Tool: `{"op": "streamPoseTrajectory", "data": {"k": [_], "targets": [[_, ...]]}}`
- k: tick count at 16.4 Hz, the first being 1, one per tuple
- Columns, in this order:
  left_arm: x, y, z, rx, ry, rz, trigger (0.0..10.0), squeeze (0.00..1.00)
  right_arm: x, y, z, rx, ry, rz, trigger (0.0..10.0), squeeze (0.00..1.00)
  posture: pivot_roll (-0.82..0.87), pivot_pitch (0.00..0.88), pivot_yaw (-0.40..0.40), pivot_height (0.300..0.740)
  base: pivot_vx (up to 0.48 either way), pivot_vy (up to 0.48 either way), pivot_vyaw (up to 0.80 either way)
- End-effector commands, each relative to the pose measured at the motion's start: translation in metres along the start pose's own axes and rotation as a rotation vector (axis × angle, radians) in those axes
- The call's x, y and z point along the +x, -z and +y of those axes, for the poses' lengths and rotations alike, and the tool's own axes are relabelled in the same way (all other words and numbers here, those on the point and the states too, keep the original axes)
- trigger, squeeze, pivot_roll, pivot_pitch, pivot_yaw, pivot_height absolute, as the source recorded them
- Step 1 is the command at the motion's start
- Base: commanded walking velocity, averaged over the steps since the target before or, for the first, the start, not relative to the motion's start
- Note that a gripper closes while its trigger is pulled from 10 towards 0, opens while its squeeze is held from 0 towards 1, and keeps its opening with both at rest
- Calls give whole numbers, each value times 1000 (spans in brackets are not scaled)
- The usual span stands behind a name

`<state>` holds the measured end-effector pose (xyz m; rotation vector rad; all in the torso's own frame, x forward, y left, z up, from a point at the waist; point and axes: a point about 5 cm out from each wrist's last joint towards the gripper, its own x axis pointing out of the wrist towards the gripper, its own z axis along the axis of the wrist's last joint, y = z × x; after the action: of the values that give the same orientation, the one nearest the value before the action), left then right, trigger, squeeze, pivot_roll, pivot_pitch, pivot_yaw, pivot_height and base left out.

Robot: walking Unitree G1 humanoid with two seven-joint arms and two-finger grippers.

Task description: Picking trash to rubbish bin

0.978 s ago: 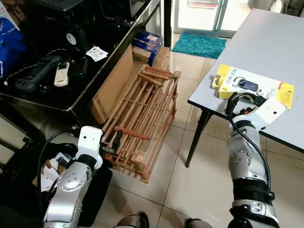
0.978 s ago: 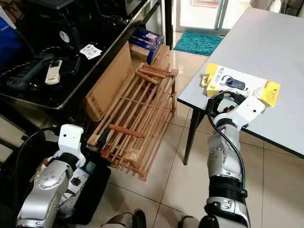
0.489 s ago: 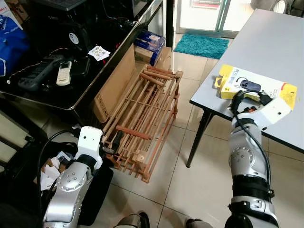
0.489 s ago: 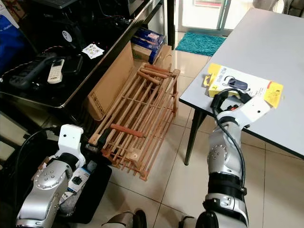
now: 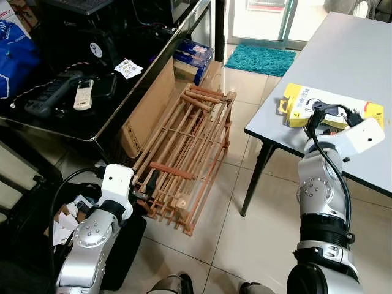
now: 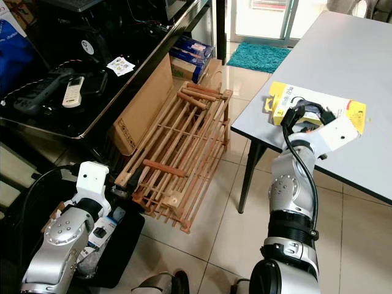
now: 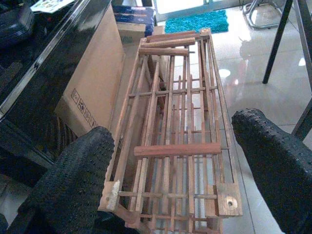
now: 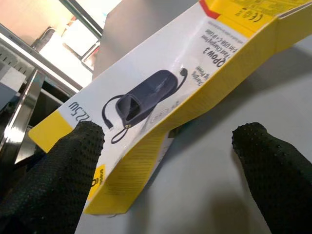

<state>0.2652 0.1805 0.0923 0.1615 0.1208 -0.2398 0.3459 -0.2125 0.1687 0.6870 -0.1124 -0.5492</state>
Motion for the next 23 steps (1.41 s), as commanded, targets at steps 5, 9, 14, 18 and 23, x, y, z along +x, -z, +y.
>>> {"op": "streamPoseTrajectory", "data": {"k": [5, 9, 14, 18, 23], "targets": [[-3, -1, -2, 9, 10, -2, 10000, 0, 1, -9, 17, 11, -50, -26, 10000, 0, 70, 166, 116, 740, 0, 0, 0], [-5, 1, -3, 9, 19, 6, 10000, 0, 13, -18, 0, 56, 54, -33, 10000, 0, 76, 167, 117, 740, 0, 0, 0], [-6, 3, -1, 12, 28, 16, 10000, 0, 23, -15, -21, 90, 149, -4, 10000, 0, 80, 169, 122, 740, 0, 0, 0], [-7, 5, -2, 14, 39, 29, 10000, 0, 35, -14, -35, 108, 221, 55, 10000, 0, 81, 175, 124, 740, 0, 0, 0], [-9, 9, -3, 12, 44, 43, 10000, 0, 46, -18, -21, 106, 199, 77, 10000, 0, 84, 182, 116, 740, 0, 0, 0]]}}
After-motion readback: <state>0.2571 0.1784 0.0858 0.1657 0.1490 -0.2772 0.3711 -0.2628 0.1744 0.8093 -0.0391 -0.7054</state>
